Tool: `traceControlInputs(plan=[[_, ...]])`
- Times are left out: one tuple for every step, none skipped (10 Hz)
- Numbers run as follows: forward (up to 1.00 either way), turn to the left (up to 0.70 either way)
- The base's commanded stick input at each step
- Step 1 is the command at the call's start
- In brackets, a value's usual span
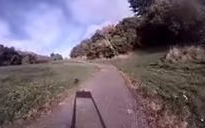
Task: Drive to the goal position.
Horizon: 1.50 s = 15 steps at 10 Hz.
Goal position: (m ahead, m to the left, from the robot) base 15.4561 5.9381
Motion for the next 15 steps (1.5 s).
traceControlInputs(plan=[[0.70, -0.14], [0.70, -0.14], [0.70, -0.14], [0.70, -0.14], [0.70, -0.14], [0.70, -0.14], [0.70, -0.14], [0.70, -0.13], [0.70, -0.09], [0.70, -0.05], [0.70, 0.00], [0.70, 0.00], [0.70, 0.00], [0.70, 0.00], [0.70, 0.00]])
